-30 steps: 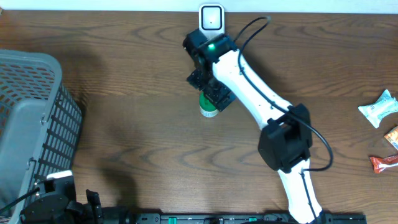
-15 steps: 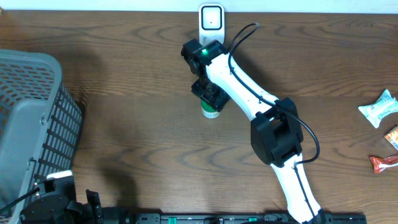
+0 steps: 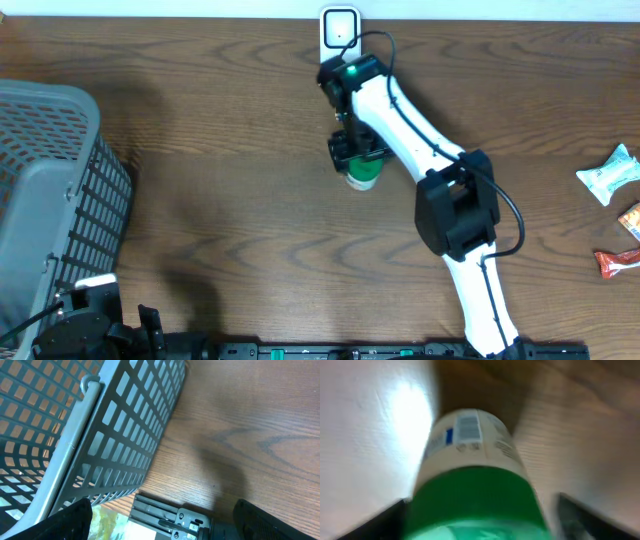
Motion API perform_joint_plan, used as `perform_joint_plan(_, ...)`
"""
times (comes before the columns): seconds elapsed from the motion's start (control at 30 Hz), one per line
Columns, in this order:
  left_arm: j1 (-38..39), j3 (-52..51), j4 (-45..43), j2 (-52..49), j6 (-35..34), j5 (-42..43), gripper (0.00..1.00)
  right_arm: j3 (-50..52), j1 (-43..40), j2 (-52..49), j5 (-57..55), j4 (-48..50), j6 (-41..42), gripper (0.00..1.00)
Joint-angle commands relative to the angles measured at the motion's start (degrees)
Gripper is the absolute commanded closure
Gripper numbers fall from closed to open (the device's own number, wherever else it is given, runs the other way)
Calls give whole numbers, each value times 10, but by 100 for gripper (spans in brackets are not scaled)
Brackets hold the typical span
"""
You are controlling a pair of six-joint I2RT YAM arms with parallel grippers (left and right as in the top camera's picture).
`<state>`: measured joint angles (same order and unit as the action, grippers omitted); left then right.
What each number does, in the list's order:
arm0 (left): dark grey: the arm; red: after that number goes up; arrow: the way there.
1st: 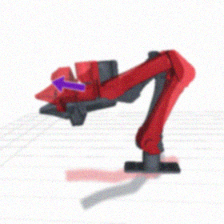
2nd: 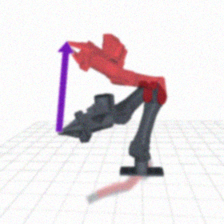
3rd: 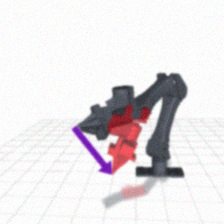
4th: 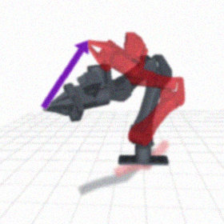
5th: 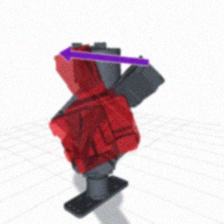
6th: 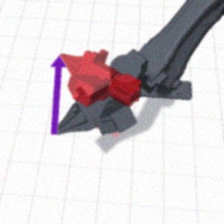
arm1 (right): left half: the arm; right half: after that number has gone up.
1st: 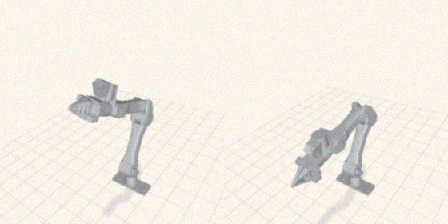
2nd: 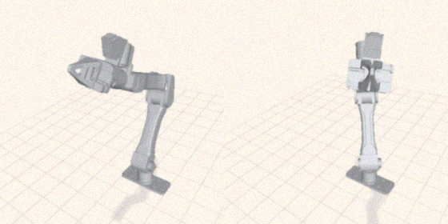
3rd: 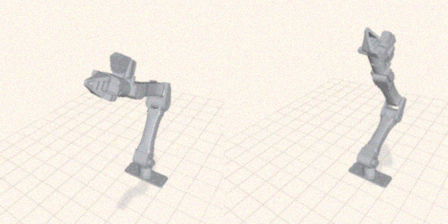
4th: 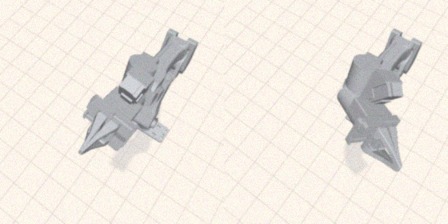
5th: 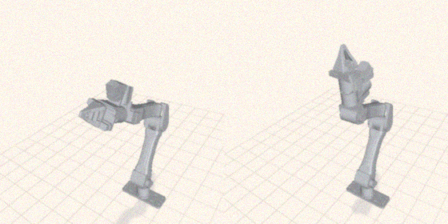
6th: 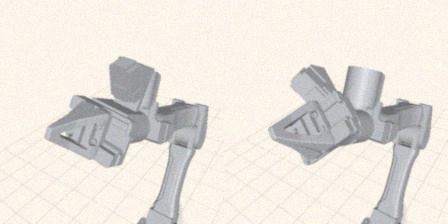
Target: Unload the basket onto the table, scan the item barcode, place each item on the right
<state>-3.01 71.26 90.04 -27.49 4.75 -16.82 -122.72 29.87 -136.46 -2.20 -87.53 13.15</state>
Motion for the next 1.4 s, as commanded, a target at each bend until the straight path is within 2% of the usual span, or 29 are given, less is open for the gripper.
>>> perform_joint_plan(0.0,-3,2,2,3,3,-3,10,-6,-6,29,-26,-19,-215,1)
perform_joint_plan(0.1,-3,2,2,3,3,-3,10,-7,-5,57,-37,-15,-201,1)
perform_joint_plan(0.17,-3,2,2,3,3,-3,10,-7,-3,77,-37,-3,-143,1)
perform_joint_plan(0.33,-3,2,2,3,3,-3,10,-7,-8,126,-35,-17,145,1)
perform_joint_plan(0.53,-3,2,2,3,3,-3,10,3,-16,132,-12,-68,485,1)
perform_joint_plan(0.63,-3,2,2,3,3,-3,10,33,-16,131,0,-49,614,1)
perform_joint_plan(0.77,-3,2,2,3,3,-3,10,96,-18,131,15,10,737,1)
perform_joint_plan(0.87,-3,2,2,3,3,-3,10,129,-19,131,16,59,761,1)
perform_joint_plan(1.1,-3,2,2,3,3,-3,10,196,-18,130,17,180,760,1)
perform_joint_plan(1.33,-3,2,2,3,3,-3,10,262,-15,130,17,228,760,1)
perform_joint_plan(1.37,-3,2,2,3,3,-3,10,271,-15,130,17,232,760,3)
